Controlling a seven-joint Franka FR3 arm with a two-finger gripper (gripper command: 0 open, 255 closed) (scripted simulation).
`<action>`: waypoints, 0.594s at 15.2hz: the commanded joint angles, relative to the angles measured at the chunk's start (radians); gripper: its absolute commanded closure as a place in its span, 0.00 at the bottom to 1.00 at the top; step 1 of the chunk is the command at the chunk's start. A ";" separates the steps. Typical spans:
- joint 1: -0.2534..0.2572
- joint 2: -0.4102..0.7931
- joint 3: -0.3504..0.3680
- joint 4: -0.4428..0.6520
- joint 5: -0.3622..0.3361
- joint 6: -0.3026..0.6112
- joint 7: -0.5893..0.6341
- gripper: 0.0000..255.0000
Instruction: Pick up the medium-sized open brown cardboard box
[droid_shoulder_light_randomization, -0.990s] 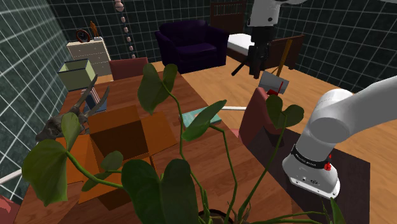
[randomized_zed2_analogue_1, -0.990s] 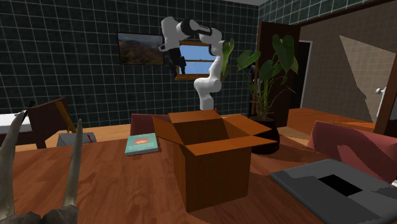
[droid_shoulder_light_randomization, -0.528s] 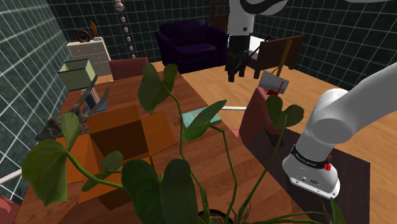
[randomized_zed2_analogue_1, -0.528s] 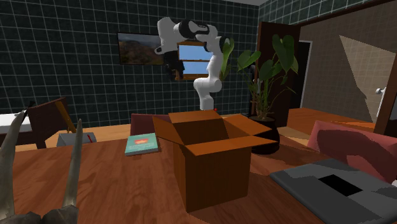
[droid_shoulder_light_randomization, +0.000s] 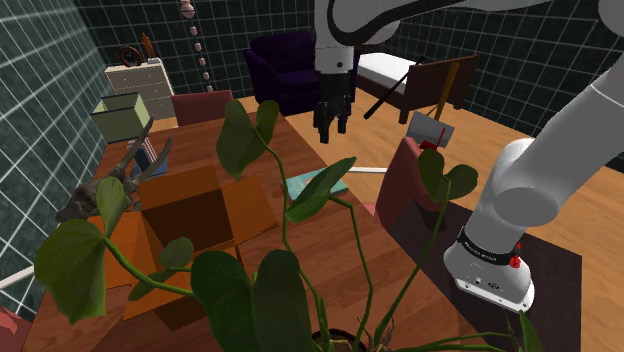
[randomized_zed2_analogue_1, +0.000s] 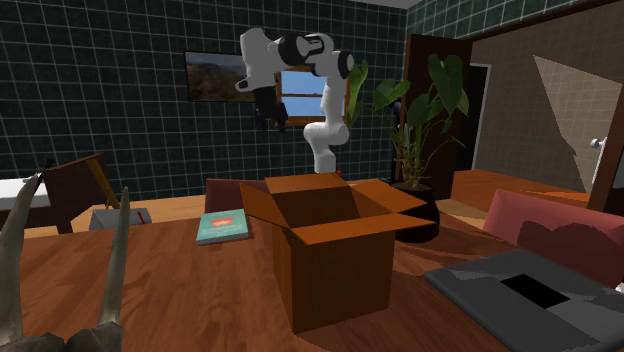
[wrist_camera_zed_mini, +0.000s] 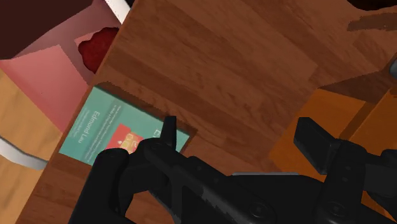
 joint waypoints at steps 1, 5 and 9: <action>0.013 0.070 0.021 0.045 0.001 0.033 0.010 0.00; 0.038 0.204 0.059 0.145 -0.008 0.081 0.032 0.00; 0.066 0.342 0.092 0.262 -0.031 0.113 0.058 0.00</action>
